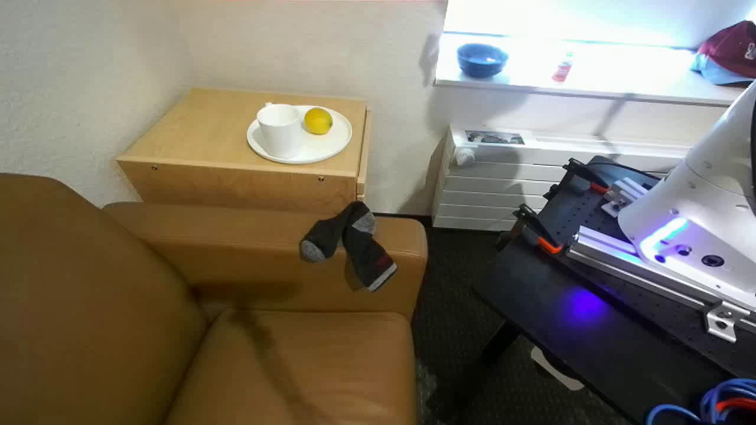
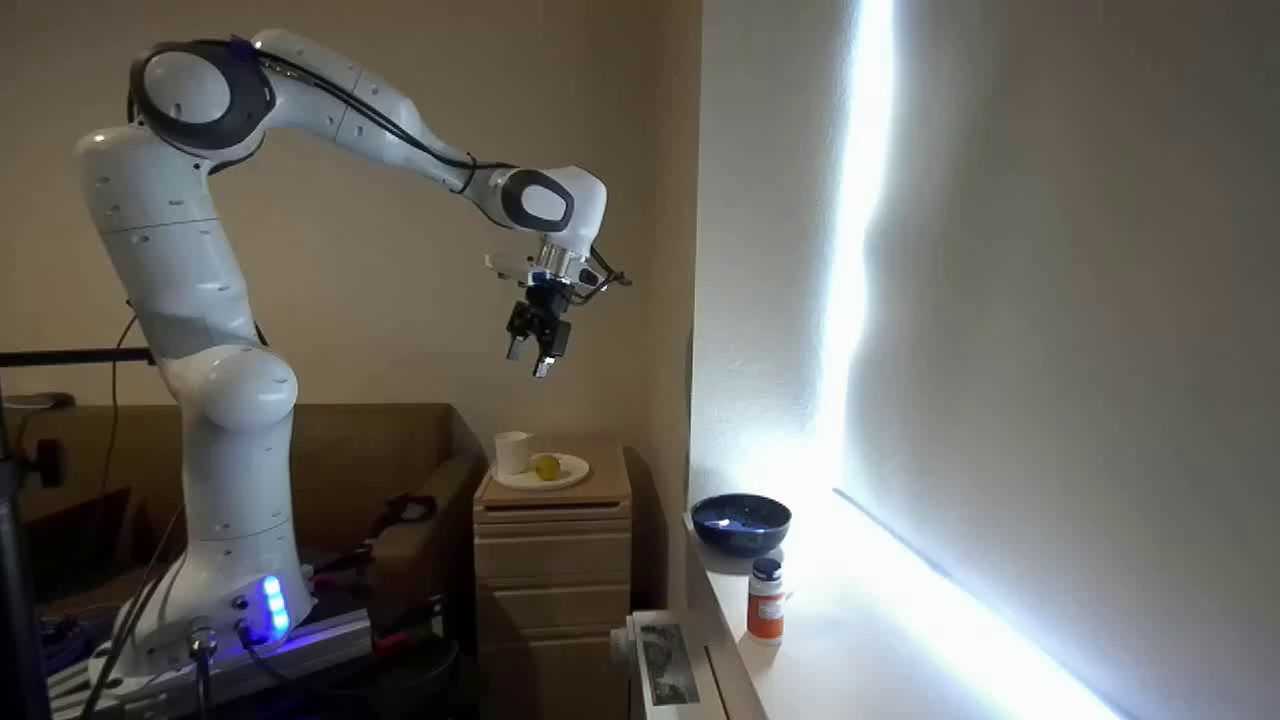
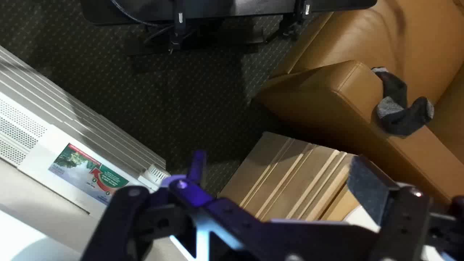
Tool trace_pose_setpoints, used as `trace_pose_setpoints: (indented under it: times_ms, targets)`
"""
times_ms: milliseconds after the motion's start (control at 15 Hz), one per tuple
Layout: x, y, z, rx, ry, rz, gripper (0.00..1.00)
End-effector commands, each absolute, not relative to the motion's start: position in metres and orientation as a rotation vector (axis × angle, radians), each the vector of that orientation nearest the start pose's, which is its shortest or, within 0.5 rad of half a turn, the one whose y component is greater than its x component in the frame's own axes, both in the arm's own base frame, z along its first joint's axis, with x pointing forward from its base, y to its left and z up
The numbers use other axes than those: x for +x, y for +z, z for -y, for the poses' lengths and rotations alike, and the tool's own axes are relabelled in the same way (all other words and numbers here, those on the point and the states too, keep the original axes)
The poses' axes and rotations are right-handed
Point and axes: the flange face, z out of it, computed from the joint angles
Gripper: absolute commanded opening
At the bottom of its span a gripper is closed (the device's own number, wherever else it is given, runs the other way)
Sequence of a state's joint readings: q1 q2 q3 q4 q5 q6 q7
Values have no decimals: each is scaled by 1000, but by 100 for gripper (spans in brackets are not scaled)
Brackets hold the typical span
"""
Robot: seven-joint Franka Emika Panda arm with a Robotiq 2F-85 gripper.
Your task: Put the mug on the nightstand and put the lemon in the bowl on the plate
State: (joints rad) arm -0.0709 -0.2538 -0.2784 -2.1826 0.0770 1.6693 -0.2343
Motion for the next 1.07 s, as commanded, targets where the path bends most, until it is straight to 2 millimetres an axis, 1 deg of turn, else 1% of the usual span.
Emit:
trace_pose_setpoints:
  times_ms: [0, 67, 133, 200, 267, 400, 467, 667, 733, 800, 867, 933, 1000]
  targets:
    - [422, 473, 152, -2905, 320, -168, 100]
    - [432, 464, 146, -2901, 358, -136, 100]
    - [447, 453, 128, -2876, 385, -67, 100]
    - [461, 444, 98, -2856, 411, 28, 100]
    - [470, 438, 73, -2844, 432, 105, 100]
    - [484, 427, 17, -2841, 486, 251, 100]
    - [493, 421, -14, -2852, 516, 333, 100]
    - [522, 408, -103, -2905, 571, 578, 100]
    - [532, 409, -130, -2936, 577, 627, 100]
    - [507, 413, -100, -2909, 553, 551, 100]
    - [512, 411, -119, -2918, 560, 576, 100]
    - [512, 408, -123, -2916, 569, 582, 100]
    - [511, 407, -121, -2917, 570, 577, 100]
